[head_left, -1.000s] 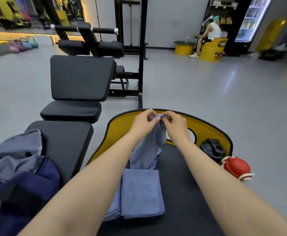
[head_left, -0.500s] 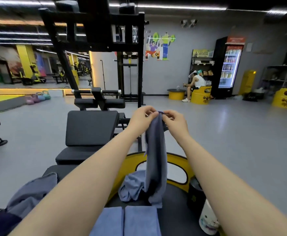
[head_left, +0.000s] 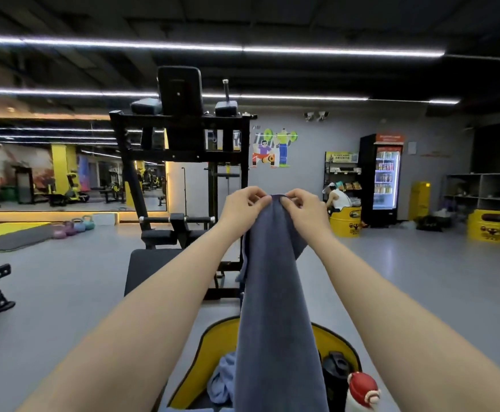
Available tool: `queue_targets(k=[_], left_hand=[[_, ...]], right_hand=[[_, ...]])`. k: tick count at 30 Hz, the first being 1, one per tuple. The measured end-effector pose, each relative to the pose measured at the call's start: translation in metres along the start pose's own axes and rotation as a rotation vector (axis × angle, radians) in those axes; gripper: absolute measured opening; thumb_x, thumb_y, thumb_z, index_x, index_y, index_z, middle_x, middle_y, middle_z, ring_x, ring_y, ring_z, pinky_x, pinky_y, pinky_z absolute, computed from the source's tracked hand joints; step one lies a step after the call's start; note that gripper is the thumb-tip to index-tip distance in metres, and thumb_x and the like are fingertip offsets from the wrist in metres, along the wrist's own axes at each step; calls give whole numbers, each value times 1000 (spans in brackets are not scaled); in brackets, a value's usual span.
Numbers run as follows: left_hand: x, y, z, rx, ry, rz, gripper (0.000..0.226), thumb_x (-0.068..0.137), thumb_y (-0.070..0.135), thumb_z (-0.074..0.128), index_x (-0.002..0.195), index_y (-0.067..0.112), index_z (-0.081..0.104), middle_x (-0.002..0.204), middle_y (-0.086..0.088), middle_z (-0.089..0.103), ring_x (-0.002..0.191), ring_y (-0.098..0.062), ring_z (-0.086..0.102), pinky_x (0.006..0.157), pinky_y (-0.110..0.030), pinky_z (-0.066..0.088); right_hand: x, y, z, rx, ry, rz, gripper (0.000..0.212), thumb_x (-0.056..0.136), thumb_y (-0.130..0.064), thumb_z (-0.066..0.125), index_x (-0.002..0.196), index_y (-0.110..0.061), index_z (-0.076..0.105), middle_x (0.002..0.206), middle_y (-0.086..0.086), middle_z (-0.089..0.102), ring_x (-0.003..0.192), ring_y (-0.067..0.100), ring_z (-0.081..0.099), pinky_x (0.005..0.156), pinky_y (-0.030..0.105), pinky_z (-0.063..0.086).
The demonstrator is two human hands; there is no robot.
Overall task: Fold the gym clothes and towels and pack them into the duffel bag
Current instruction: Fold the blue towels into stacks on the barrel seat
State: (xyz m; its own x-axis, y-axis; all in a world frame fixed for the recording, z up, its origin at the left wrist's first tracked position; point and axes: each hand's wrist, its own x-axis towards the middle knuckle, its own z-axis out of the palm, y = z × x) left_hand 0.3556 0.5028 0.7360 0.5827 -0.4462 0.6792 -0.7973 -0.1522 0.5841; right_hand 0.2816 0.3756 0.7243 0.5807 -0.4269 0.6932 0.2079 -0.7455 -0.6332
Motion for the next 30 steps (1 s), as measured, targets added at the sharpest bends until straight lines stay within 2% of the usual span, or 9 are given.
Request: queue_targets(k=[2,4,8,11,16,20,26,28,30], left_hand=[[-5,16,-11,1,2,17,10,94,25,57,92,17,62,82,3,58,81,-12,53,71,-20,44],[-11,27,-21,26,-19,28,13,93,26,58,94,15,64,89,-2,62,88,-16,57,76,-24,46],[-34,39,-40,141,-154,48,10,90,25,63,95,16,63,91,1,62,86,-13,56,73,-22,46],[-55,48,-51,249,-293,71,9,88,21,65,97,18,63,96,0,62,92,-17,57,84,-29,47],[-85,66,-66,434,-423,52,22,88,14,65,109,12,64,101,2,59,93,-14,54,80,-25,42],[-101,70,-78,602,-499,-11,24,87,7,62,111,10,64,101,-1,59,97,-19,56,81,-26,45],[-120,68,-94,552,-302,-59,20,91,3,54,107,9,65,102,-6,60,96,-20,55,77,-26,41],[-124,68,-97,517,-178,-62,22,92,1,52,109,7,66,110,-11,62,101,-24,56,80,-26,40],[-130,70,-98,479,-76,-64,23,94,2,50,111,5,66,114,-14,63,104,-26,56,81,-26,40]], right_hand=[[-4,-17,-14,-36,-8,-32,18,97,-25,54,101,-12,66,88,3,63,84,18,55,67,23,37],[-10,-30,-28,-81,-26,-53,18,97,-23,54,101,-10,66,87,3,60,82,17,53,62,20,35],[-25,-45,-54,-161,-48,-75,17,96,-22,55,99,-11,68,85,2,59,80,16,51,59,21,34],[-42,-52,-68,-187,-62,-72,17,95,-19,57,100,-9,70,88,5,62,83,17,51,70,22,35],[-66,-55,-81,-259,-130,-40,17,94,-18,60,101,-7,71,100,9,68,91,21,56,77,23,36],[-82,-59,-93,-272,-92,-25,18,94,-13,58,104,-4,70,106,12,68,102,27,58,76,21,34],[-100,-52,-117,-291,-31,24,23,95,-2,52,110,-5,69,114,14,66,110,29,57,87,24,38],[-108,-51,-124,-286,30,37,18,93,-7,58,105,-5,71,109,13,68,107,28,58,88,26,40],[-116,-50,-130,-289,123,49,16,90,-16,65,98,-5,73,100,12,69,98,26,59,80,28,42]])
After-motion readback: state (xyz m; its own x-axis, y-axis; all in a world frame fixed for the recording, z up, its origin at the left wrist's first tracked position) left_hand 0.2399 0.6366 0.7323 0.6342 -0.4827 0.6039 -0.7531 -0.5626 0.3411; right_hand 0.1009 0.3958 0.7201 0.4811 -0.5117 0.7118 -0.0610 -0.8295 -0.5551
